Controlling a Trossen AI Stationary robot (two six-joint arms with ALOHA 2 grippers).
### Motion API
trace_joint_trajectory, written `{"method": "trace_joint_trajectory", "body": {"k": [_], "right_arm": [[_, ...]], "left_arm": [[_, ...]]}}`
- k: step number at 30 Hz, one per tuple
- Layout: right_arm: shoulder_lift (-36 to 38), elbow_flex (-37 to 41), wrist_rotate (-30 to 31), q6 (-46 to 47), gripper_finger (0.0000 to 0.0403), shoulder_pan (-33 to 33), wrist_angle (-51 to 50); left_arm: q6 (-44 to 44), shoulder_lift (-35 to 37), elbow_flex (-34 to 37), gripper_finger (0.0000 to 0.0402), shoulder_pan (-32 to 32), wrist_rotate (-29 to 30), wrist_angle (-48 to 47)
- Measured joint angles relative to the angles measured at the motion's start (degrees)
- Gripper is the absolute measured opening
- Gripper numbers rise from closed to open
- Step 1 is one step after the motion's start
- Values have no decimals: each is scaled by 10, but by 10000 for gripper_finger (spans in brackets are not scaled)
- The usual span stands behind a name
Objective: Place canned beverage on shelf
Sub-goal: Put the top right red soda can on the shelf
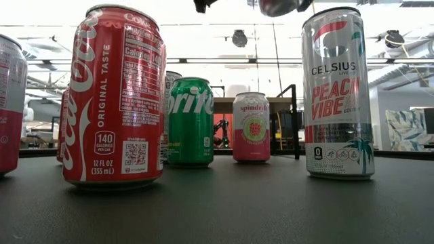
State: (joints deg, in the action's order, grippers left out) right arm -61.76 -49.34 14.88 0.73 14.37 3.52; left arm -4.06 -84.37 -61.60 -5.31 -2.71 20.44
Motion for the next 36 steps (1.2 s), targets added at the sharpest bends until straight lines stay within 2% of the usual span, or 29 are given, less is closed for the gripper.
{"method": "trace_joint_trajectory", "body": {"k": [6, 11, 16, 23, 36], "right_arm": [[-2, 0, 3, 14, 279, 0, 3], [-14, 0, 34, -5, 279, -1, 27], [-35, 0, 62, -22, 279, -8, 64], [-48, 0, 61, -41, 279, -20, 84], [-47, 0, 60, -62, 279, -21, 94]], "left_arm": [[38, 51, 0, 386, -9, 42, -67], [62, 68, 0, 386, -11, 90, -67], [91, 69, 0, 386, -12, 90, -60], [150, 69, 0, 387, -12, 90, -49], [119, 63, 0, 387, -10, 90, -41]]}}
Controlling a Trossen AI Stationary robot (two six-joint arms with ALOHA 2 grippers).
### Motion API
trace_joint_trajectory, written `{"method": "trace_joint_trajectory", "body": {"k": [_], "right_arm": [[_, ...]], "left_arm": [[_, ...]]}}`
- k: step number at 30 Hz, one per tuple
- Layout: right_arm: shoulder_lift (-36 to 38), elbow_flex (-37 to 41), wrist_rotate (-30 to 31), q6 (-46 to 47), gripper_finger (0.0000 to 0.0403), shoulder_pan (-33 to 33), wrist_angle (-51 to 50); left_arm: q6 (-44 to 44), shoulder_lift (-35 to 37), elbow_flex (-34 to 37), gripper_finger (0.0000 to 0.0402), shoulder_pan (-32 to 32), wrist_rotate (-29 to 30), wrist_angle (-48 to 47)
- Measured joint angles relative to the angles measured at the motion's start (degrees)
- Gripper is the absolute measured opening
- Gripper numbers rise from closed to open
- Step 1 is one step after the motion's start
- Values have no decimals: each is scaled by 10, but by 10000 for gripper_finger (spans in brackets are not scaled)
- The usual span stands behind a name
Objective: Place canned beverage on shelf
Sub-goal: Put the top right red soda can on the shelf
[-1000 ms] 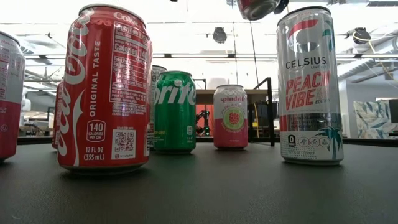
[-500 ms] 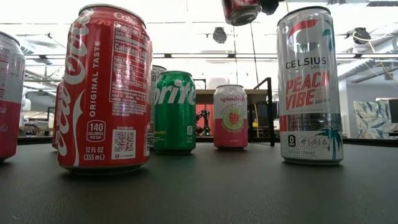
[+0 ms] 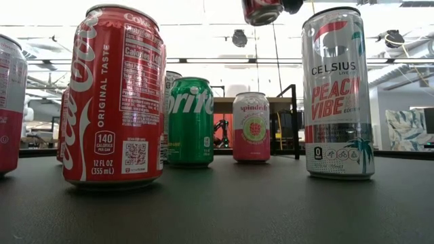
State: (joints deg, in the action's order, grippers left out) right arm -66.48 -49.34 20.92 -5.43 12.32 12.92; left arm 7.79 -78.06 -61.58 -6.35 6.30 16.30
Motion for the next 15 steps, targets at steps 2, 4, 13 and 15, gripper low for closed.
{"method": "trace_joint_trajectory", "body": {"k": [2, 4, 13, 15], "right_arm": [[0, 0, 0, 0, 279, 0, 7], [0, 0, 0, 0, 279, 0, 11], [0, 0, 0, 0, 279, 0, 22], [0, 0, -1, 0, 279, 0, 22]], "left_arm": [[-9, -2, 0, 387, 0, 0, 15], [-14, -6, 0, 387, 0, -2, 26], [-34, -38, 0, 387, 13, -18, 71], [-43, -43, 0, 387, 17, -29, 77]]}}
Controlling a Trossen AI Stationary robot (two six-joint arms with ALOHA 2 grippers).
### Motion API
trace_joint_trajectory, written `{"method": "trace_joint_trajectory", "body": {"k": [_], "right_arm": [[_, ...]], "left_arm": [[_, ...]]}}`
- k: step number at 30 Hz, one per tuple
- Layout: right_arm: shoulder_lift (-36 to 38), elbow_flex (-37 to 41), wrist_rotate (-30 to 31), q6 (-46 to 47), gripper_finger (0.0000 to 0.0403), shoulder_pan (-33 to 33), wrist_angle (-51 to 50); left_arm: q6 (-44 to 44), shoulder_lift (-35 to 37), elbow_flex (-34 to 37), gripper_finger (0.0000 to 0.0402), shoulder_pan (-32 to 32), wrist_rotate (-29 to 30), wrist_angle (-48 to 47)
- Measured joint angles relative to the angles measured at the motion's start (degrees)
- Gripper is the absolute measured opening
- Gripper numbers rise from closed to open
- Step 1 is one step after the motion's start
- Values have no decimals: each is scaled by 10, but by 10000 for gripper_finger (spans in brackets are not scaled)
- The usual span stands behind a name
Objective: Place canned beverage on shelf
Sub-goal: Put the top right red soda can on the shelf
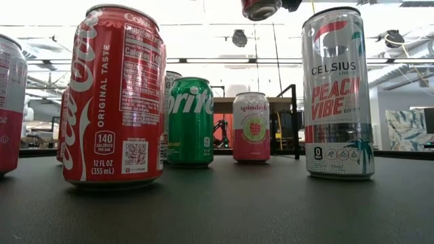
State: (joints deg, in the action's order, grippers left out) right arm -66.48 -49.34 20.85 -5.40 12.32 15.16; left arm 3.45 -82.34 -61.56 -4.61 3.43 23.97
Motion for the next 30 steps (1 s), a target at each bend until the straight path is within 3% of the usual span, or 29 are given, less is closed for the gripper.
{"method": "trace_joint_trajectory", "body": {"k": [12, 24, 30], "right_arm": [[0, 0, -1, 0, 279, 0, 0], [0, 0, -2, -3, 280, 0, 9], [0, 0, -2, -4, 280, -1, 12]], "left_arm": [[-2, -30, 0, 387, 23, -23, 63], [-17, -55, -35, 387, 56, -135, 53], [-16, -62, -40, 387, 64, -149, 51]]}}
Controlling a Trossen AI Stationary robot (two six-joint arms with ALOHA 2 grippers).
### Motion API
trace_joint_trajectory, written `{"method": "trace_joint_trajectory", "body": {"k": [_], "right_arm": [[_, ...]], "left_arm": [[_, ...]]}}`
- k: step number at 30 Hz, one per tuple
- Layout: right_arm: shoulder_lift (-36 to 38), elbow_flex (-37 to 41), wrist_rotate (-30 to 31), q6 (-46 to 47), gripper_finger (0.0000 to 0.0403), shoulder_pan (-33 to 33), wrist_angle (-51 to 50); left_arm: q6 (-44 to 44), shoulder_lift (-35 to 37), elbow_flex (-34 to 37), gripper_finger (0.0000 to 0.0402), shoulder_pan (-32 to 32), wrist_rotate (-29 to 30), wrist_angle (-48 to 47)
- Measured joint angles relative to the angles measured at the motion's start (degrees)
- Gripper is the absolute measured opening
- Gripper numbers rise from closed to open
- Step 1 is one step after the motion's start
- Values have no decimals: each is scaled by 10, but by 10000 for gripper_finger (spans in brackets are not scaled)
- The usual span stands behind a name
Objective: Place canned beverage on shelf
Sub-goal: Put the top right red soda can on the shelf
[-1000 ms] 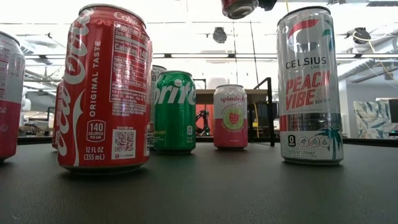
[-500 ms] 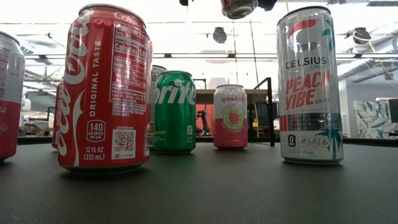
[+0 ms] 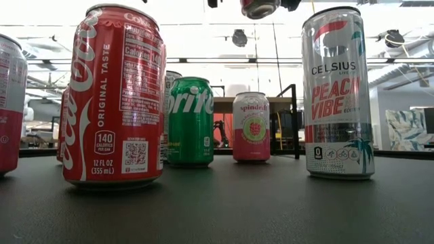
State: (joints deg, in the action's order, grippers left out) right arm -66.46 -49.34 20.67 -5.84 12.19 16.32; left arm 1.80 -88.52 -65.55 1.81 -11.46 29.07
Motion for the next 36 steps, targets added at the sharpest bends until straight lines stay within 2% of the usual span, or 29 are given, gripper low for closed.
{"method": "trace_joint_trajectory", "body": {"k": [7, 19, 26, 30, 36], "right_arm": [[0, 0, -2, -9, 280, -9, 9], [0, 0, 1, -8, 280, -9, 12], [0, 0, 3, -8, 282, -10, 11], [2, 0, 2, -8, 308, -10, 8], [20, -1, 3, 10, 362, -9, -27]], "left_arm": [[2, -19, -26, 380, 1, -23, 5], [2, -21, -29, 299, 8, -25, -2], [2, -21, -29, 292, 8, -25, -2], [3, -21, -29, 292, 8, -27, -2], [0, -19, -28, 292, 18, -65, -12]]}}
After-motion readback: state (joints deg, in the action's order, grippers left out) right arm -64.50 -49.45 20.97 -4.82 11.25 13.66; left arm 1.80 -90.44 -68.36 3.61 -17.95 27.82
